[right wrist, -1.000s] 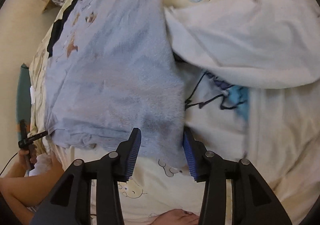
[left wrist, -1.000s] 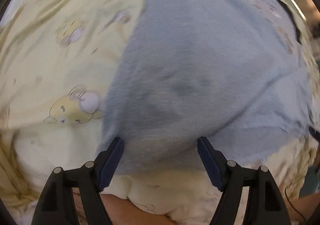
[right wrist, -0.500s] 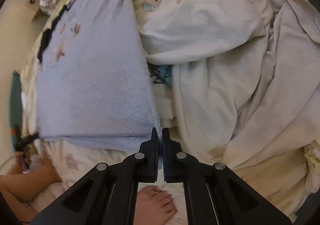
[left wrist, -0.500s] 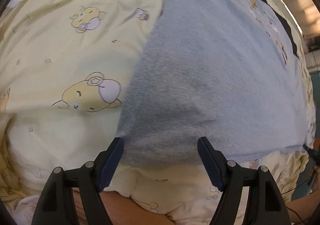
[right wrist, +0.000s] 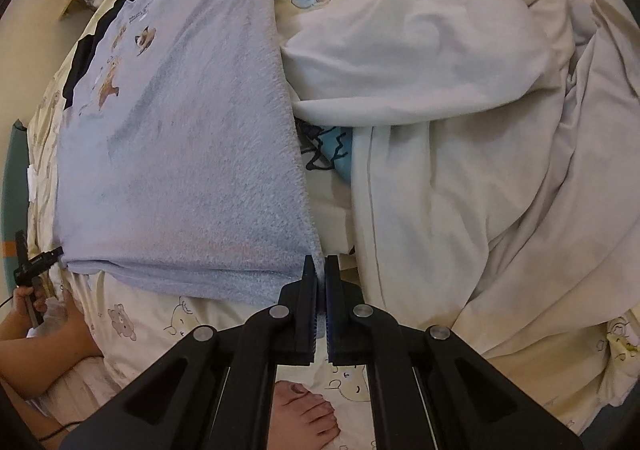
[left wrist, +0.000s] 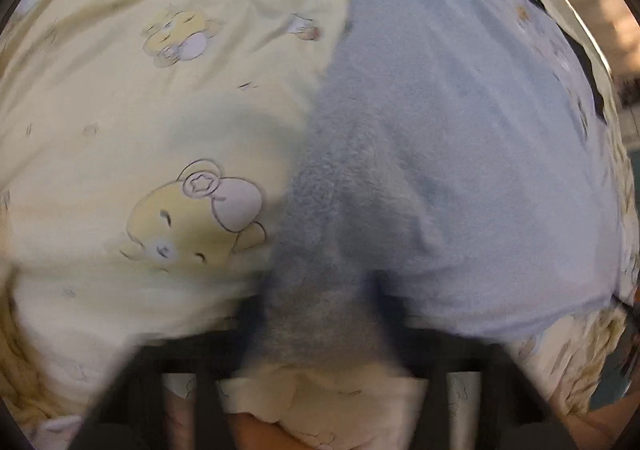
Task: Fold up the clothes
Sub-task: 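Lower the grey shirt onto the duvet with both grippers, laying it flat, then open both grippers and release the shirt hem onto the duvet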
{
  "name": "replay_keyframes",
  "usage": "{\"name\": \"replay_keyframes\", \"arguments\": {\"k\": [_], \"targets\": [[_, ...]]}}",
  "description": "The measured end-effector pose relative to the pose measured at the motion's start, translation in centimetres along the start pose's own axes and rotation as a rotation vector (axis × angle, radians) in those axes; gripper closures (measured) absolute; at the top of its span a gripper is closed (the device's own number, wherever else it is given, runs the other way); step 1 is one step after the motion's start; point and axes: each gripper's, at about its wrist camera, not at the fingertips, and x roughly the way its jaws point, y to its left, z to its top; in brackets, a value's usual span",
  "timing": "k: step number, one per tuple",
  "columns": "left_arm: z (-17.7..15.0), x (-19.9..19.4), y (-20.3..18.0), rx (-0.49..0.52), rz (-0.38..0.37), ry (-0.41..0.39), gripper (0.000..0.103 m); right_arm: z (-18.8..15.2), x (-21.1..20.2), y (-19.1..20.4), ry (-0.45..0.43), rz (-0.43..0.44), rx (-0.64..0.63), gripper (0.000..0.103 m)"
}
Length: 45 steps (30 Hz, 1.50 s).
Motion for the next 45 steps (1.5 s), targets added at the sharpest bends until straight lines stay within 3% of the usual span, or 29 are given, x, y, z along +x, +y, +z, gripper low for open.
{"name": "replay_keyframes", "arguments": {"k": [1,5,8,11,16,18,23,29,30,32,34,35,37,40,43,45], "targets": [[-0.3,-0.4,-0.5,0.021,-0.007,0.002,0.097,0.0,-0.3,0.1,-0.007,-0.002,0.004,0.101],[-1.4,-2.3,-2.3,0.097,-0.024,-0.001,0.098,-0.3,-2.3,1.0,-0.037,0.015,-0.004,0.1],[-2.4,-5.4,-3.4,0.136,0.043,-0.078,0.098,-0.7,-4.2,1.7,-0.059,0.012,-0.024,0.101],[-4.3,-6.5,-4.0,0.172,0.055,-0.065,0.099,-1.5,-5.8,2.0,-0.067,0.016,-0.029,0.101],[-7.7,-5.1,-3.2,0.246,0.112,0.09,0.099,-3.4,-6.2,-0.1,-0.015,-0.017,-0.042,0.101],[-8.1,-5.1,-3.3,0.251,0.115,0.095,0.099,-4.6,-6.1,-0.8,-0.006,-0.016,-0.025,0.101],[-8.5,-2.5,-3.9,0.338,0.167,0.225,0.099,-7.6,-4.7,-1.4,0.049,-0.029,-0.009,0.101],[-9.6,-0.2,-4.4,0.357,0.209,0.285,0.099,-9.6,-2.5,-2.6,0.099,-0.035,0.038,0.101],[-9.7,0.0,-4.5,0.364,0.214,0.288,0.097,-9.8,-2.1,-2.7,0.11,-0.031,0.047,0.101],[-9.8,0.4,-4.9,0.38,0.242,0.291,0.084,-10.0,-1.5,-3.0,0.13,-0.023,0.065,0.098],[-10.2,1.0,-4.9,0.368,0.286,0.361,0.049,-10.6,-1.1,-3.2,0.167,-0.053,0.064,0.09],[-10.4,1.3,-4.9,0.364,0.307,0.392,0.048,-11.0,-1.0,-3.3,0.191,-0.084,0.056,0.089],[-10.9,0.3,-5.0,0.4,0.331,0.376,0.048,-11.9,-1.8,-3.8,0.192,-0.113,0.056,0.088],[-10.1,-2.6,-4.4,0.362,0.353,0.296,0.048,-12.7,-5.1,-4.1,0.095,-0.11,0.078,0.088],[-7.3,-6.9,-5.0,0.314,0.374,0.122,0.048,-10.7,-8.4,-3.7,-0.017,-0.111,0.065,0.088],[-5.2,-9.9,-7.1,0.31,0.357,-0.017,0.048,-6.9,-10.3,-0.9,-0.095,-0.126,-0.014,0.088]]}}
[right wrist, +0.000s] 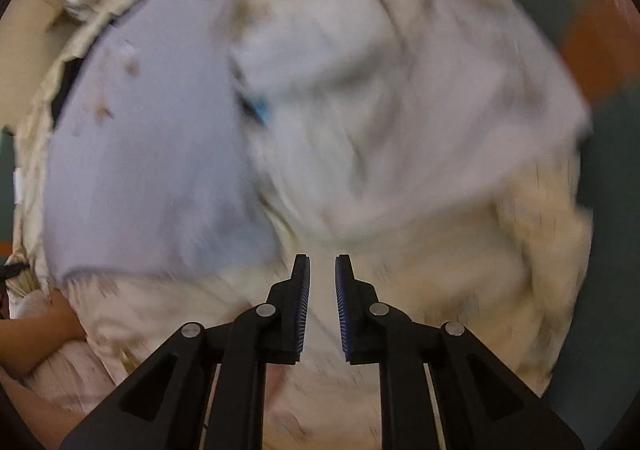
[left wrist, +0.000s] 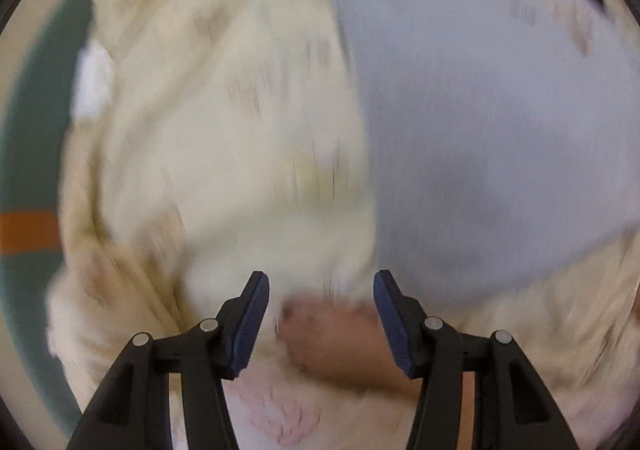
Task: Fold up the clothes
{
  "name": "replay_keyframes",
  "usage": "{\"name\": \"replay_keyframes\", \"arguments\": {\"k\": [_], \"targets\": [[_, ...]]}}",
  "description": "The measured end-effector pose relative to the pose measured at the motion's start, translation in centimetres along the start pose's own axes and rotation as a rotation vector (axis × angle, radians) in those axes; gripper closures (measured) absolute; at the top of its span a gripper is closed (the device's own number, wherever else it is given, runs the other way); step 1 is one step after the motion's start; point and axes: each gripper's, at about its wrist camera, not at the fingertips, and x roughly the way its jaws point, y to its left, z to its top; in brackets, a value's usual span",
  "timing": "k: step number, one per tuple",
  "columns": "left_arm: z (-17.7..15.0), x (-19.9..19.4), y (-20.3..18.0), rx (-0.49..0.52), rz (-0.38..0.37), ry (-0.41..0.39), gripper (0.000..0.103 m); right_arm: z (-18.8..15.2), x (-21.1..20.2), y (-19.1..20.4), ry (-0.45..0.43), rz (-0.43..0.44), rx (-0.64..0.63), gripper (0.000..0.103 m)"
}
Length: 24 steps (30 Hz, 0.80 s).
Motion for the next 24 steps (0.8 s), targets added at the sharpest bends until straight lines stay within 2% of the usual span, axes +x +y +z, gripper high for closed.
{"name": "replay_keyframes", "arguments": {"k": [2,3,5,6,7,8,9,11,15,17,20,24], "targets": [[2.6,-3.1,-1.7,0.011,0.03,-0.108,0.048,4.1,-1.8,2.6,-0.08,-0.012,-0.074,0.085],[4.9,-4.3,-2.1,0.02,0.04,-0.126,0.048,7.3,-2.3,4.4,-0.095,-0.032,-0.103,0.083],[9.1,-7.1,-1.7,0.036,0.024,-0.155,0.048,9.9,-4.8,7.7,-0.131,-0.071,-0.16,0.076],[8.9,-9.5,-2.5,0.05,-0.007,-0.155,0.048,10.6,-6.4,9.1,-0.159,-0.058,-0.191,0.074],[8.8,-11.9,-3.2,0.064,-0.037,-0.155,0.048,11.4,-8.1,10.6,-0.187,-0.045,-0.221,0.059],[8.6,-14.3,-4.0,0.077,-0.065,-0.158,0.048,12.0,-9.7,12.2,-0.216,-0.032,-0.251,0.016],[8.8,-16.2,-4.5,0.085,-0.062,-0.189,0.048,12.5,-11.0,14.0,-0.256,-0.019,-0.28,0.0],[9.0,-19.8,-5.5,0.098,-0.057,-0.25,0.048,13.1,-14.0,17.7,-0.332,0.011,-0.352,0.0],[9.3,-23.6,-8.3,0.078,-0.142,-0.305,0.048,11.3,-16.5,22.4,-0.351,-0.031,-0.463,0.0],[8.6,-24.7,-9.3,0.059,-0.144,-0.311,0.048,10.4,-17.8,24.7,-0.345,-0.03,-0.512,0.0],[7.4,-26.2,-10.4,0.056,-0.142,-0.333,0.048,8.7,-19.1,26.1,-0.363,-0.051,-0.553,0.0],[5.7,-27.7,-9.9,0.013,-0.145,-0.356,0.048,6.4,-20.8,27.1,-0.401,-0.053,-0.559,0.0]]}}
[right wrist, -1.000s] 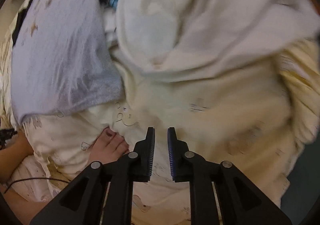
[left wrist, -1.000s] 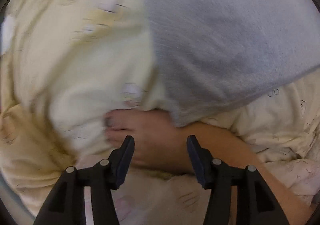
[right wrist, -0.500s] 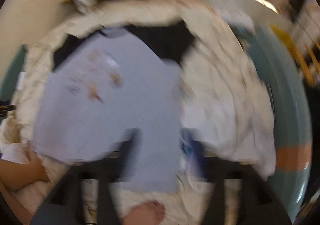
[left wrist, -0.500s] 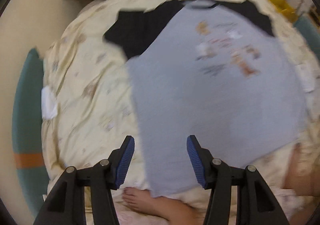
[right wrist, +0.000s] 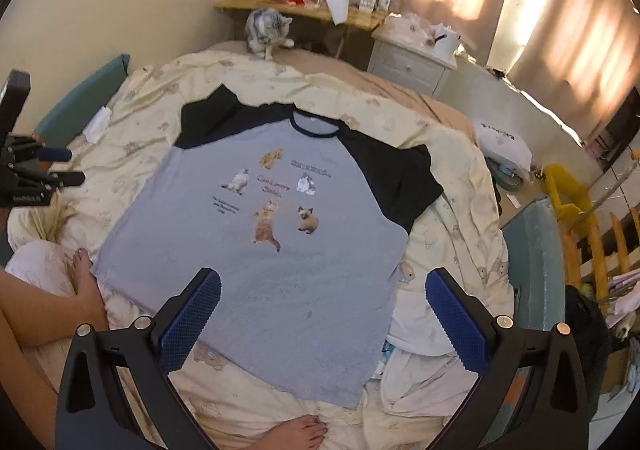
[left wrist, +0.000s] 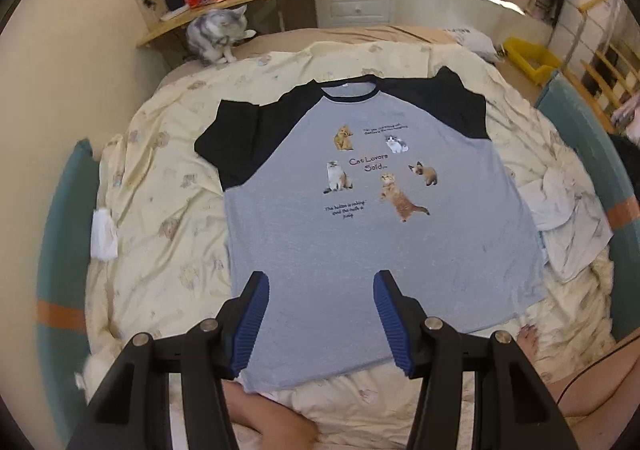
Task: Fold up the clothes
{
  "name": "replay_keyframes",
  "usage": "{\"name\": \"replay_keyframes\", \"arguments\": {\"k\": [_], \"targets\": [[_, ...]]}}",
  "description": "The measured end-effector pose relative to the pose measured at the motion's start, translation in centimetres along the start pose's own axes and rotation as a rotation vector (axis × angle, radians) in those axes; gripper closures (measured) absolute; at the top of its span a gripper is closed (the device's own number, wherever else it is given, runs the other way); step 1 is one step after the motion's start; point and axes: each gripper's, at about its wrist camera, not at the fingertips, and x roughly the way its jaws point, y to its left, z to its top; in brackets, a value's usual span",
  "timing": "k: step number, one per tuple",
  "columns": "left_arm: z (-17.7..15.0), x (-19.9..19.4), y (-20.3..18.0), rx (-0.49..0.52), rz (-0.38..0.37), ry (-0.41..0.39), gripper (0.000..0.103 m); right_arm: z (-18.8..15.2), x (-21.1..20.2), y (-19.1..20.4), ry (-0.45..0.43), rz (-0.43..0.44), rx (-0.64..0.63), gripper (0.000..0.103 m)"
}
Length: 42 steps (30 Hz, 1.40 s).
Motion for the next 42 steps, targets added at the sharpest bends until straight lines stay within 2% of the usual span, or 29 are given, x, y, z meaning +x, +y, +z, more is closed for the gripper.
{"name": "replay_keyframes", "arguments": {"k": [5,6,7,9,11,14,20,21,22,25,27,30,32,37,42], "targets": [[-1.8,-1.6,-1.3,-0.046,-0.024,0.018,0.048,-1.4,-3.0,1.2,-0.03,0.049,0.027,0.0],[-1.9,-2.2,-1.6,-0.038,-0.03,0.012,0.038,-1.6,-3.4,1.5,-0.037,0.05,0.018,0.0],[-1.5,-2.8,-1.6,-0.034,-0.04,-0.013,0.021,-1.7,-3.7,1.7,-0.044,0.04,0.007,0.0],[-0.9,-3.9,-1.6,-0.026,-0.06,-0.063,0.021,-1.6,-4.4,2.0,-0.057,0.021,-0.007,0.0],[-0.3,-4.1,-1.3,-0.015,-0.067,-0.079,0.021,-1.2,-4.7,2.0,-0.063,0.013,0.002,0.0],[0.2,-3.1,-0.7,-0.004,-0.117,-0.079,0.021,-0.2,-4.5,2.1,-0.052,0.009,0.015,0.0],[0.4,0.5,1.5,-0.014,-0.1,-0.04,0.021,1.6,-3.2,1.2,-0.031,0.02,-0.021,0.0],[0.6,0.8,2.1,-0.019,-0.067,-0.047,0.021,1.9,-2.8,0.8,-0.028,0.018,-0.024,0.0],[1.0,1.5,2.8,-0.033,-0.034,-0.043,0.021,2.2,-2.0,0.1,-0.037,0.019,-0.014,0.0],[2.2,4.0,3.8,-0.066,-0.027,-0.005,0.021,2.7,1.6,-1.9,-0.039,0.053,0.004,0.0],[3.6,5.7,3.6,-0.076,-0.052,0.002,0.021,2.7,4.4,-3.2,-0.031,0.084,0.013,0.0],[6.6,8.9,2.1,-0.053,-0.053,-0.006,0.021,2.7,8.4,-6.4,-0.062,0.115,0.042,0.001],[8.8,11.4,0.9,-0.057,-0.088,-0.002,0.021,3.1,11.2,-8.8,-0.071,0.12,0.061,0.0],[13.1,17.5,-2.7,-0.049,-0.14,0.001,0.021,4.7,19.4,-15.8,-0.054,0.063,0.088,0.001],[14.5,22.2,-5.7,0.023,-0.154,0.047,0.021,7.1,27.9,-22.3,-0.013,0.024,0.169,0.012]]}}
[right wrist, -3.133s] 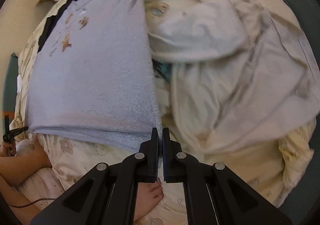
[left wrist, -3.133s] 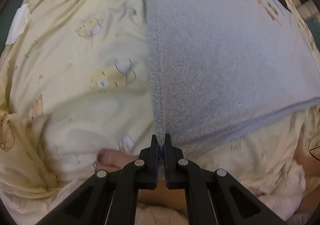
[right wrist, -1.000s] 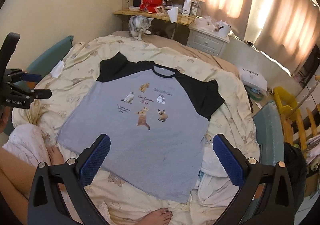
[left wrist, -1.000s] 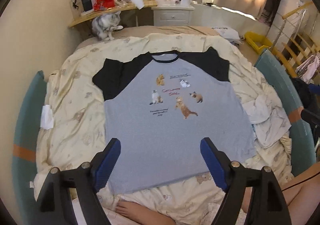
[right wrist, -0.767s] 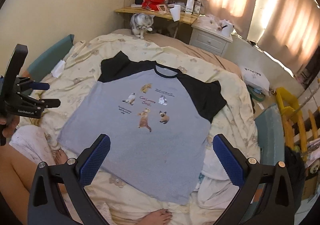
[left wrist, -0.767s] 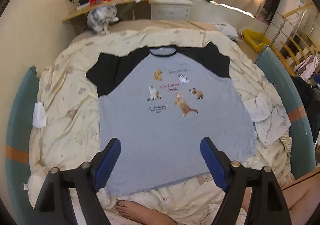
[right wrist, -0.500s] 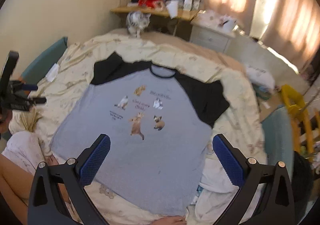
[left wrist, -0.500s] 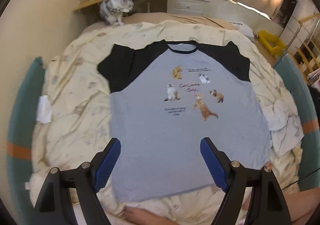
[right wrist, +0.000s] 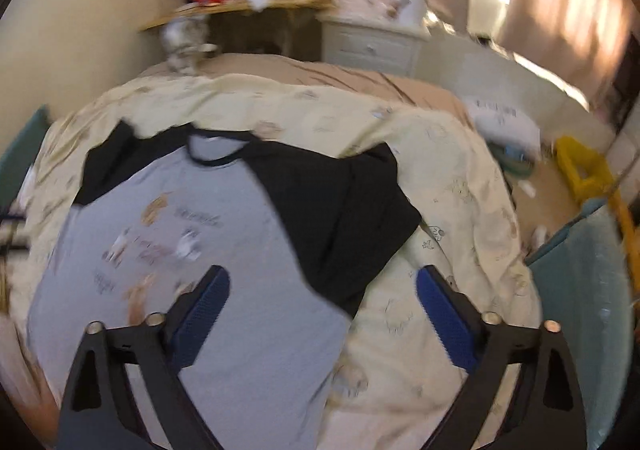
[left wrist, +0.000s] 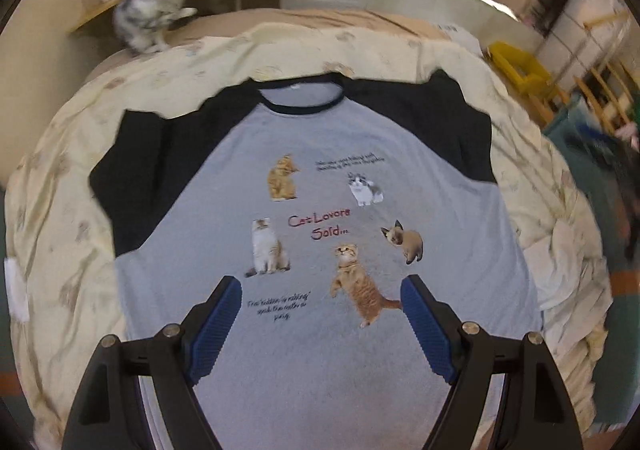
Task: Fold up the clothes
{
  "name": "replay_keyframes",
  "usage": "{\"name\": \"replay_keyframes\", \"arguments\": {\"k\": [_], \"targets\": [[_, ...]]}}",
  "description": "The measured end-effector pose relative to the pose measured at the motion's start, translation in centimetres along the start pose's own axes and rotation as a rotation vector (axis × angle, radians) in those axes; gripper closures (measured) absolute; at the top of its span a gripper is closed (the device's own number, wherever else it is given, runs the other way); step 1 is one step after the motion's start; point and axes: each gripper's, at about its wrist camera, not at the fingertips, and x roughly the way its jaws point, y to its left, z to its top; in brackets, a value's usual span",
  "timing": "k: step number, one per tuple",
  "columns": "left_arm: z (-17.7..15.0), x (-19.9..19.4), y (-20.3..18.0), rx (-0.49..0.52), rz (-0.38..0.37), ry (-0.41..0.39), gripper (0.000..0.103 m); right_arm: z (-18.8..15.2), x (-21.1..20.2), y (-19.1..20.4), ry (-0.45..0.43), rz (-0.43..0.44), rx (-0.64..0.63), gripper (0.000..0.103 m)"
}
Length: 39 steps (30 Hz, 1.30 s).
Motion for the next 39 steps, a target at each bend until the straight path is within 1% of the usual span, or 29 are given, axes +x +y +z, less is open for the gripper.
{"name": "replay_keyframes", "arguments": {"k": [2,4,6,8,10,12,14,16,17,18,19,20,21,22,24,26,27,29,30,31,32,33,34,36,37,39], "targets": [[0.2,1.2,-0.3,0.004,-0.002,0.022,0.021,0.9,3.7,-2.1,0.019,-0.042,0.001,0.013],[0.4,2.1,-0.3,-0.015,-0.016,0.039,0.021,1.7,7.4,-4.2,0.04,-0.082,0.002,0.013],[0.7,2.9,-0.1,-0.014,-0.022,0.053,0.021,2.1,11.2,-6.4,0.087,-0.108,0.022,0.019],[0.9,3.3,0.0,0.004,0.003,0.048,0.021,2.5,14.2,-8.5,0.114,-0.104,0.071,0.03],[1.1,3.7,0.1,0.032,0.025,0.042,0.021,2.9,16.7,-9.9,0.131,-0.114,0.1,0.033],[1.5,4.3,0.2,0.035,0.039,0.045,0.021,3.5,18.9,-10.7,0.145,-0.109,0.11,0.033],[1.8,5.0,0.4,0.022,0.031,0.06,0.021,4.0,20.8,-11.2,0.162,-0.109,0.112,0.033],[2.0,5.8,0.4,0.01,0.021,0.08,0.021,3.8,22.5,-11.5,0.206,-0.137,0.119,0.033],[2.1,6.1,0.3,0.01,0.016,0.089,0.021,3.6,23.3,-11.7,0.231,-0.144,0.122,0.036],[2.2,6.3,0.1,0.016,0.015,0.092,0.021,3.4,23.6,-11.8,0.24,-0.121,0.128,0.044],[2.3,6.5,-0.2,0.026,0.016,0.091,0.021,3.2,23.8,-12.0,0.249,-0.102,0.13,0.071],[2.3,6.6,-0.5,0.041,0.015,0.089,0.021,3.0,23.9,-12.1,0.257,-0.11,0.132,0.087],[2.4,6.7,-0.9,0.055,0.014,0.087,0.021,2.8,23.8,-12.1,0.254,-0.101,0.133,0.094],[2.3,6.8,-1.2,0.068,0.013,0.085,0.021,2.7,23.4,-12.2,0.248,-0.098,0.128,0.097],[2.1,7.1,-1.8,0.089,0.01,0.087,0.021,2.4,22.3,-12.9,0.241,-0.136,0.129,0.098],[1.9,7.4,-2.0,0.087,0.0,0.106,0.021,1.9,20.6,-14.9,0.209,-0.178,0.19,0.098],[1.8,7.6,-1.8,0.061,-0.028,0.127,0.021,1.5,19.5,-16.3,0.197,-0.192,0.239,0.098],[1.5,7.9,-1.4,0.016,-0.081,0.157,0.021,0.2,18.1,-18.7,0.201,-0.246,0.292,0.097],[1.4,8.0,-1.5,0.021,-0.076,0.155,0.021,-0.3,17.7,-19.7,0.207,-0.237,0.313,0.097],[1.3,8.0,-1.6,0.025,-0.071,0.154,0.021,-0.7,17.7,-20.1,0.223,-0.206,0.321,0.096],[1.2,8.0,-1.7,0.034,-0.062,0.154,0.021,-0.9,17.7,-20.4,0.241,-0.181,0.325,0.093],[1.2,8.1,-1.7,0.043,-0.053,0.155,0.021,-0.9,17.9,-20.3,0.263,-0.207,0.298,0.086],[1.1,8.1,-1.8,0.05,-0.045,0.156,0.021,-0.9,18.0,-20.1,0.283,-0.231,0.272,0.069],[1.0,8.0,-1.8,0.044,-0.049,0.159,0.021,-0.6,17.7,-20.0,0.275,-0.264,0.242,0.061],[1.0,7.9,-1.8,0.044,-0.045,0.156,0.021,-0.4,17.5,-20.0,0.268,-0.281,0.228,0.049],[1.2,7.9,-1.8,0.047,-0.037,0.154,0.021,0.7,16.1,-20.3,0.19,-0.31,0.218,0.036]]}}
